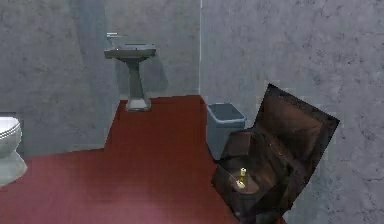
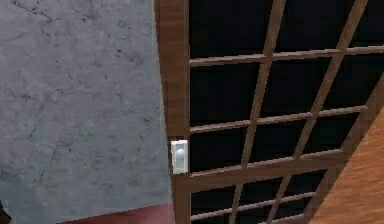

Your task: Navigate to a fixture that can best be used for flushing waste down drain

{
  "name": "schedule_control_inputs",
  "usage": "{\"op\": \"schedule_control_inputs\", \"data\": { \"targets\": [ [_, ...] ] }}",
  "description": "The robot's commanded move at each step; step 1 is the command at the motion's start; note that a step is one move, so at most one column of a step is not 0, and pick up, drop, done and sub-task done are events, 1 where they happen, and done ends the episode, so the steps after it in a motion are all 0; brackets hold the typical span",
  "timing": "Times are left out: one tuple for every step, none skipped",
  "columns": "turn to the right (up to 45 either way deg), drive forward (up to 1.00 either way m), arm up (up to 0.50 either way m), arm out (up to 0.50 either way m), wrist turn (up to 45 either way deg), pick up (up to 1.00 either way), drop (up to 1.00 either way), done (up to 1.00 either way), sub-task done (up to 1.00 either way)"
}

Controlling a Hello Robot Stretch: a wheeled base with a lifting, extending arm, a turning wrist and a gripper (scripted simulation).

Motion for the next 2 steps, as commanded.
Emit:
{"op": "schedule_control_inputs", "data": {
  "targets": [
    [18.0, 0.00, 0.00, 0.00, 0.0, 0.00, 0.00, 0.00, 0.00],
    [0.0, 0.00, 0.00, 0.00, 0.0, 0.00, 0.00, 1.00, 0.00]
  ]
}}
